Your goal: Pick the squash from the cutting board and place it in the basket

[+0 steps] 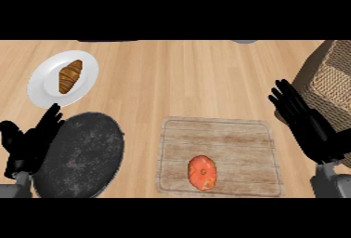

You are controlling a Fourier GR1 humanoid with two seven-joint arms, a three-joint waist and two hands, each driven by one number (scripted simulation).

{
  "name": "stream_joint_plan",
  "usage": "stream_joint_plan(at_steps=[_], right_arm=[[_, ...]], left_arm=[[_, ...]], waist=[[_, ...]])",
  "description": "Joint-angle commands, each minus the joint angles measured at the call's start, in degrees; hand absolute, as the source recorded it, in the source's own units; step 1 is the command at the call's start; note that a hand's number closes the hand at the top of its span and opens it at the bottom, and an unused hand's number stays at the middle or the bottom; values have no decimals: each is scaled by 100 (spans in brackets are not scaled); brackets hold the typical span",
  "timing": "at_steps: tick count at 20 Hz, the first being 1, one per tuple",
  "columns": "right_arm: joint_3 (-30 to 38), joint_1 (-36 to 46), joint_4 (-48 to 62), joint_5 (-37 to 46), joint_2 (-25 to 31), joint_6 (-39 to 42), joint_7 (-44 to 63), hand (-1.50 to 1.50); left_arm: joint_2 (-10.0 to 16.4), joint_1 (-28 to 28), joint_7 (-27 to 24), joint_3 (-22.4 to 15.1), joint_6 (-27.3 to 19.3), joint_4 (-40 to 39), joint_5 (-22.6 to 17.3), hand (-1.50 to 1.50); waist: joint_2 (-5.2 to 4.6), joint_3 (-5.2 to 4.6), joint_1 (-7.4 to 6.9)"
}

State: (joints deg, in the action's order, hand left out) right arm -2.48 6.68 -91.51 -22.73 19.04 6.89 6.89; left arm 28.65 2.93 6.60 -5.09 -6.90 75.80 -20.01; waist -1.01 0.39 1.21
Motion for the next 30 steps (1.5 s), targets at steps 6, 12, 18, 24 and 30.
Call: stream_joint_plan(at_steps=[6,12,18,24,30], right_arm=[[-1673,1432,-437,-757,-1258,1553,-313,150],[-3984,707,-1335,1388,-1684,1678,-901,-150],[-3770,1390,-1856,3517,-955,893,-226,-150],[-3104,2421,-2588,4275,-4,1533,792,-150],[-1969,3597,-2934,2907,768,3176,1722,-150]], left_arm=[[-618,-173,403,-652,-24,-173,140,0],[-543,-690,392,-688,-63,-162,230,0],[-695,-908,327,-746,-223,-107,330,0],[-636,-787,622,-659,-268,147,283,0],[-831,-1143,293,-853,-414,215,560,0]], waist=[[21,-23,-644],[185,-40,-197],[214,-55,-31],[165,-50,-43],[147,-59,-92]])
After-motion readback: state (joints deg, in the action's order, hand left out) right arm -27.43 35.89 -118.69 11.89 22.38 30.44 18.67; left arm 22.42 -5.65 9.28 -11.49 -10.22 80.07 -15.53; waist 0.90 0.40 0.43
